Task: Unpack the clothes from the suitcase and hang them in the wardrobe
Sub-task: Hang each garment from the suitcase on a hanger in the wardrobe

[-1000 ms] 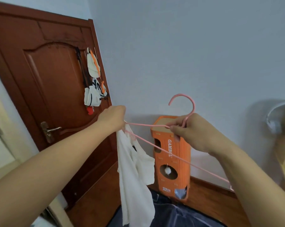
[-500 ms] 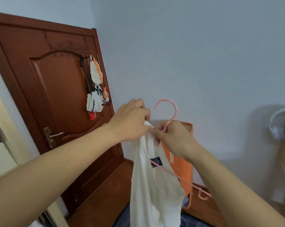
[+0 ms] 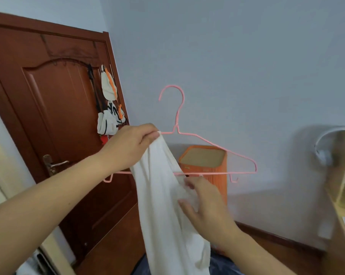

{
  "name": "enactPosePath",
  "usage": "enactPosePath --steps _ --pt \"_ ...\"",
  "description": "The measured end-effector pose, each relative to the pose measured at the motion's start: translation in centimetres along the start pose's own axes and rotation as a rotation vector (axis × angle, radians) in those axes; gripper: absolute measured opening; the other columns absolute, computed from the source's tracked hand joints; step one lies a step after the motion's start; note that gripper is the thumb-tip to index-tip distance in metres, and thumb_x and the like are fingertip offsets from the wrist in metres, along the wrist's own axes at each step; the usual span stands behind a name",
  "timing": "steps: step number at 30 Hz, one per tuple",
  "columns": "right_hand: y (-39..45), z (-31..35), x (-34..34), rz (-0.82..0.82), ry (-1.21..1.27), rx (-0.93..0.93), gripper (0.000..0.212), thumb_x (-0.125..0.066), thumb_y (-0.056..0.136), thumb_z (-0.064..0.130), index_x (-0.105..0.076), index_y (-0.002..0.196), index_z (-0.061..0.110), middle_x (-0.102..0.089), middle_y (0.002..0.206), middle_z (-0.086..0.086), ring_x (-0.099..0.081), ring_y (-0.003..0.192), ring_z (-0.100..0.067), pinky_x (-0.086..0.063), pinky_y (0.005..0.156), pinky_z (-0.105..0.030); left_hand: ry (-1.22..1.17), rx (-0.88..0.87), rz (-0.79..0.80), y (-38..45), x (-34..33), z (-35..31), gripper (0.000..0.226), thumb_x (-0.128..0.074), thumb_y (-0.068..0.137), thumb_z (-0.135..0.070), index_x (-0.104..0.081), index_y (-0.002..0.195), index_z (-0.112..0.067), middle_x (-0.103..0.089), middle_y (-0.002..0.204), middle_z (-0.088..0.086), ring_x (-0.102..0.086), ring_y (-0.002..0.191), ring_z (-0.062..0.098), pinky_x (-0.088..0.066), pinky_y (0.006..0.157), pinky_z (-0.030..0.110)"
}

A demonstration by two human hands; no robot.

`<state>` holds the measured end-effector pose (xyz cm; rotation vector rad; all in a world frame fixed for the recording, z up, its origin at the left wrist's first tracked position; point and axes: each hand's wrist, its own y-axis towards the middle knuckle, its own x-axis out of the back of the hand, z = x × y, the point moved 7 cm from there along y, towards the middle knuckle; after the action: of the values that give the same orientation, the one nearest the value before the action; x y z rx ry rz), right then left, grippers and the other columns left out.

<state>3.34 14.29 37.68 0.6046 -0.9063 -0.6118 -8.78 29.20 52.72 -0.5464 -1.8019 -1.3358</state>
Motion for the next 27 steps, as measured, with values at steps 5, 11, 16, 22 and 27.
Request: enactPosePath --steps 5,11,16,22,27 --pt "-2.1 -5.4 -6.2 0.507 -0.098 -0.022 0.015 -0.056 0.093 0.024 -0.055 0.103 0.035 -0.066 0.101 0.017 -0.056 0.102 0.002 -0.02 0.122 -0.042 0.014 0.078 -0.051 -2.3 2.3 3.6 0.034 -0.045 0.104 -0.05 -0.063 0.09 -0.025 -0.065 0.073 0.0 -0.062 0.071 0.019 -0.051 0.067 0.044" --pt "1.3 -4.2 -1.3 0.313 -0.318 0.368 0.059 -0.044 0.069 0.003 -0.068 0.119 0.023 -0.072 0.111 0.002 -0.068 0.096 -0.022 -0.058 0.076 -0.032 0.177 0.165 -0.084 -10.0 4.1 11.9 0.052 -0.033 0.097 -0.065 -0.036 0.061 -0.026 -0.044 0.05 -0.004 -0.047 0.05 0.011 -0.036 0.051 0.036" --pt "5.8 -0.8 -4.4 0.413 -0.464 0.604 0.049 -0.041 0.069 0.001 -0.073 0.105 0.014 -0.07 0.092 -0.003 -0.065 0.083 -0.025 -0.055 0.059 -0.037 0.439 -0.008 -0.071 -15.0 6.5 16.8 0.062 -0.021 0.105 -0.059 -0.048 0.063 -0.022 -0.052 0.052 -0.005 -0.057 0.049 0.025 -0.035 0.046 0.028" --pt "12.8 8.5 -11.4 0.185 -0.239 0.57 0.024 -0.04 0.074 0.003 -0.062 0.081 0.008 -0.058 0.081 -0.005 -0.058 0.075 -0.03 -0.05 0.06 -0.04 0.522 -0.026 -0.037 -19.0 7.2 23.3 0.059 -0.018 0.103 -0.063 -0.046 0.068 -0.025 -0.055 0.055 -0.005 -0.059 0.05 0.022 -0.026 0.048 0.025" --pt "16.6 13.0 -18.8 0.289 -0.058 0.313 0.021 -0.054 0.099 0.025 -0.056 0.12 0.02 -0.053 0.124 0.002 -0.049 0.118 -0.013 -0.038 0.104 -0.028 0.325 0.169 -0.182 -20.4 10.1 28.2 0.067 -0.02 0.095 -0.077 -0.054 0.075 -0.023 -0.057 0.06 -0.006 -0.054 0.058 0.017 -0.031 0.054 0.031"
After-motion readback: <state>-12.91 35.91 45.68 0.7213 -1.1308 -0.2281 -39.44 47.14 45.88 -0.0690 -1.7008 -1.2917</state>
